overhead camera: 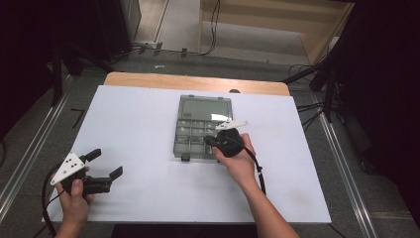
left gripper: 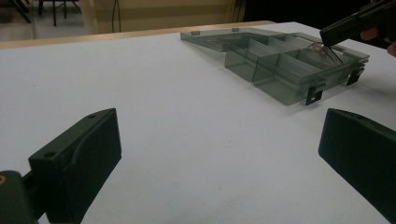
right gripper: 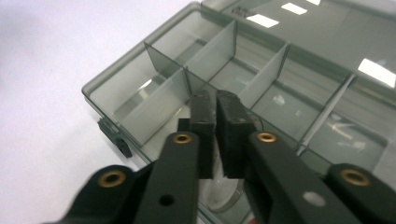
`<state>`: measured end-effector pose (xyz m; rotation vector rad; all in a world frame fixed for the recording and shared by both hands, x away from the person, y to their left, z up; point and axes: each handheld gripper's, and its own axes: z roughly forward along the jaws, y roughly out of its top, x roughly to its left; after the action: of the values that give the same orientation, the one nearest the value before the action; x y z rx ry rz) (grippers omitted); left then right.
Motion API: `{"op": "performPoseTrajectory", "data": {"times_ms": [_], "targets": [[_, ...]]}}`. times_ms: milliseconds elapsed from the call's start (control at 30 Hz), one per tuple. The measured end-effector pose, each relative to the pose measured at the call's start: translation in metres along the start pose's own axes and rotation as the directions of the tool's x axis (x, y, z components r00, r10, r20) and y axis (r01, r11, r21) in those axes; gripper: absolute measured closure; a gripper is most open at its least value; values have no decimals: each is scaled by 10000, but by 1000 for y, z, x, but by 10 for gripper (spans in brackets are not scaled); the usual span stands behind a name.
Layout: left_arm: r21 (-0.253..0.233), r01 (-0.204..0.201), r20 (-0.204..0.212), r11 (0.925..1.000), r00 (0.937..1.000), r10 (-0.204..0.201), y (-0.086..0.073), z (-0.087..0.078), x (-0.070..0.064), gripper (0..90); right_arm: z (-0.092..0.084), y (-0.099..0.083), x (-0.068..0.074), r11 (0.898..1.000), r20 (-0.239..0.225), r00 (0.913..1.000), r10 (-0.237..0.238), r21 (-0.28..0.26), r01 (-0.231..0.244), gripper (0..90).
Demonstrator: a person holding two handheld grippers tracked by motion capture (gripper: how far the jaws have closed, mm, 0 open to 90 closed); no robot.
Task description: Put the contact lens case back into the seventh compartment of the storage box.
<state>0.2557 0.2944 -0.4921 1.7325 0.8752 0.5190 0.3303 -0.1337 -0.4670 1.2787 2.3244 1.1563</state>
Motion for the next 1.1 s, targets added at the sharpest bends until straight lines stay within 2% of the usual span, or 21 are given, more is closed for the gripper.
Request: {"op": "performPoseTrajectory", "data": {"times_ms": [33,67,167,333,400,533,600,667,733,967,1033,1100], "targets": [[0,0,0,10000,10000,0,0,0,0,0,0,0,0,10000,0,10000,0,0,0,843],[7,-9,5,10000,10000,9,0,0,0,0,3,-2,-3,9998,-164,9998,136,145,-134,860],[8,-18,3,10000,10000,18,0,0,0,0,4,-5,-6,9995,-498,9983,299,129,-293,867],[24,-10,-1,10000,10000,10,0,0,0,0,5,-7,-10,9983,-866,9945,582,128,-573,846],[2,-2,3,10000,10000,2,0,0,0,0,2,-6,-9,9983,-829,9949,580,18,-580,813],[1,-7,8,10000,10000,7,0,0,0,0,-3,-4,-12,9963,-707,9946,766,-335,-791,826],[-1,-3,7,10000,10000,3,0,0,0,0,-1,-5,-13,9976,-581,9960,673,-114,-681,835],[2,-2,14,10000,10000,2,0,0,0,0,1,-5,-13,9977,-703,9953,664,-76,-671,845],[4,-4,12,10000,10000,4,0,0,0,0,2,-5,-12,9983,-589,9965,584,-42,-588,858],[2,-2,13,10000,10000,2,0,0,0,0,10,-8,-10,9981,-1051,9929,554,317,-523,876],[-3,-17,18,10000,10000,17,0,0,0,0,9,-8,-11,9972,-1074,9916,722,285,-696,870],[-1,-32,2,10000,10000,32,0,0,0,0,6,-8,-14,9964,-1136,9899,851,72,-848,829]]}}
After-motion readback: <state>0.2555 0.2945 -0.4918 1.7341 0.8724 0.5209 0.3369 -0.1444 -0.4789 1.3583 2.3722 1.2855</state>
